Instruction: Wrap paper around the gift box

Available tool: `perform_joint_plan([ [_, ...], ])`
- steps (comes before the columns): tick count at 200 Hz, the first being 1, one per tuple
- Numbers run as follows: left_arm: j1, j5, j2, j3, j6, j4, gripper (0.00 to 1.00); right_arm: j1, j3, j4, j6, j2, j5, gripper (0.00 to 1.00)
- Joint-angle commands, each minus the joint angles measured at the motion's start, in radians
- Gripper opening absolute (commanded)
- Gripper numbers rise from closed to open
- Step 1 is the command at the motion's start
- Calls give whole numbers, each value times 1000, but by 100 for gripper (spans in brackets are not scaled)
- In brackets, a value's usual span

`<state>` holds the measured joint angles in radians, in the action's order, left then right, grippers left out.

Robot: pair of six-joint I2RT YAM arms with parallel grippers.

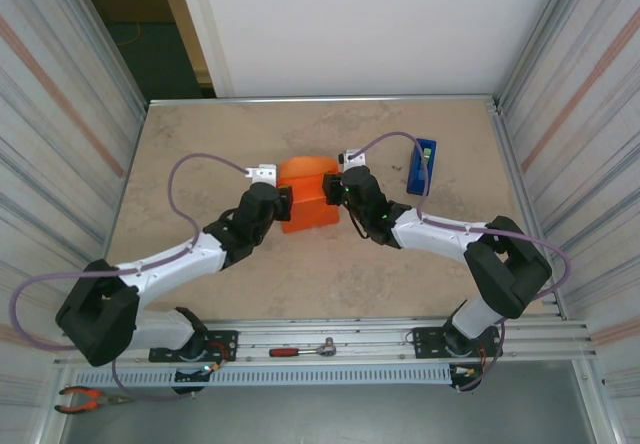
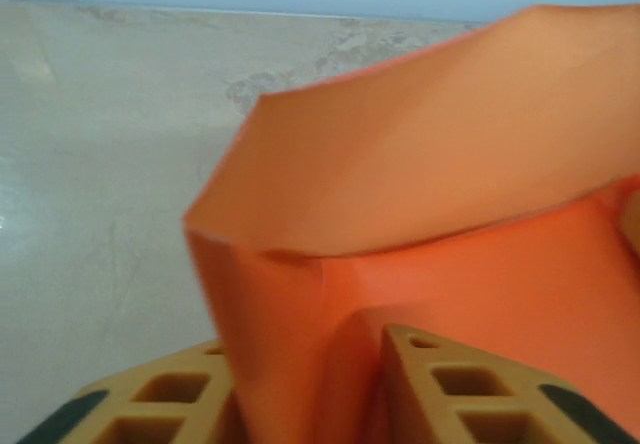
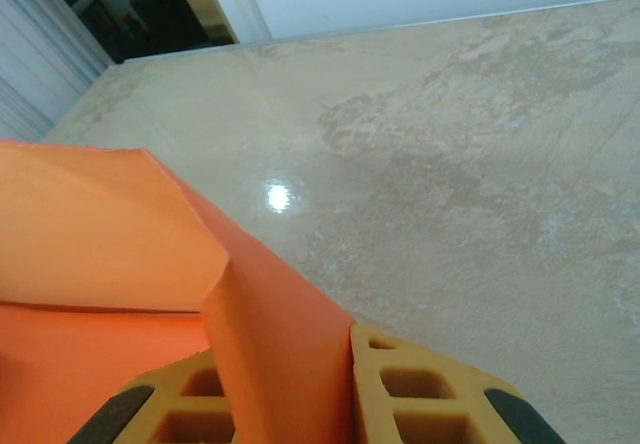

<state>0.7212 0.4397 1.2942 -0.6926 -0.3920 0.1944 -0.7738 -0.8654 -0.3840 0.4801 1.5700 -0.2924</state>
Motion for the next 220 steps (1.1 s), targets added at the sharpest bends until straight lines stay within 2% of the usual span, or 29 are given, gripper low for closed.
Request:
perform_joint_plan([
  [1, 1, 21, 42, -43, -3, 65, 20, -10, 21, 36, -54, 24, 34, 0],
  [11, 3, 23, 56, -47, -5, 75, 15, -10, 21, 37, -54, 25, 34, 0],
  [29, 6, 25, 69, -47, -10, 100, 14, -10, 20, 34, -55, 28, 37, 0],
  [47, 6, 34, 82, -58, -11, 100, 26, -10, 19, 31, -56, 29, 38, 0],
  [54, 6, 33, 87, -65, -10, 96, 27, -10, 19, 30, -57, 29, 39, 0],
  [59, 6, 31, 90, -69, -8, 96, 23, -10, 19, 29, -56, 31, 40, 0],
  [73, 7, 28, 99, -77, -3, 96, 0, -11, 17, 29, -58, 33, 43, 0],
  [95, 8, 29, 112, -90, -4, 96, 0, -10, 19, 28, -57, 33, 44, 0],
  [101, 7, 28, 115, -94, -5, 94, 6, -11, 20, 26, -58, 30, 43, 0],
  [105, 7, 29, 120, -96, -5, 94, 17, -10, 20, 25, -57, 31, 44, 0],
  [114, 7, 31, 128, -101, -10, 94, 23, -10, 22, 25, -57, 30, 44, 0],
  [118, 7, 29, 130, -104, -9, 94, 20, -10, 19, 25, -57, 31, 44, 0],
  [128, 7, 20, 138, -111, -3, 96, 0, -10, 22, 24, -57, 30, 46, 0],
  [152, 8, 18, 150, -123, -4, 100, 0, -11, 22, 23, -56, 30, 46, 0],
  [156, 9, 18, 153, -126, -4, 100, 6, -10, 23, 23, -55, 30, 45, 0],
  [166, 8, 24, 158, -133, -3, 94, 31, -10, 23, 22, -56, 32, 47, 0],
  [172, 8, 27, 163, -138, -4, 90, 35, -11, 24, 21, -55, 33, 47, 0],
  [177, 8, 26, 165, -139, 0, 90, 31, -11, 23, 22, -56, 32, 47, 0],
  [181, 8, 22, 168, -140, 5, 94, 18, -11, 22, 21, -55, 32, 47, 0],
  [185, 7, 20, 171, -140, 8, 97, 1, -10, 22, 21, -57, 33, 48, 0],
  [186, 7, 20, 171, -140, 8, 97, 0, -10, 23, 21, -56, 33, 48, 0],
  [211, 7, 17, 178, -150, 15, 108, 0, -10, 22, 19, -57, 34, 51, 0],
  [215, 7, 21, 179, -154, 18, 104, 7, -11, 21, 19, -57, 34, 50, 0],
  [220, 8, 26, 180, -159, 20, 98, 23, -11, 22, 19, -58, 35, 52, 0],
])
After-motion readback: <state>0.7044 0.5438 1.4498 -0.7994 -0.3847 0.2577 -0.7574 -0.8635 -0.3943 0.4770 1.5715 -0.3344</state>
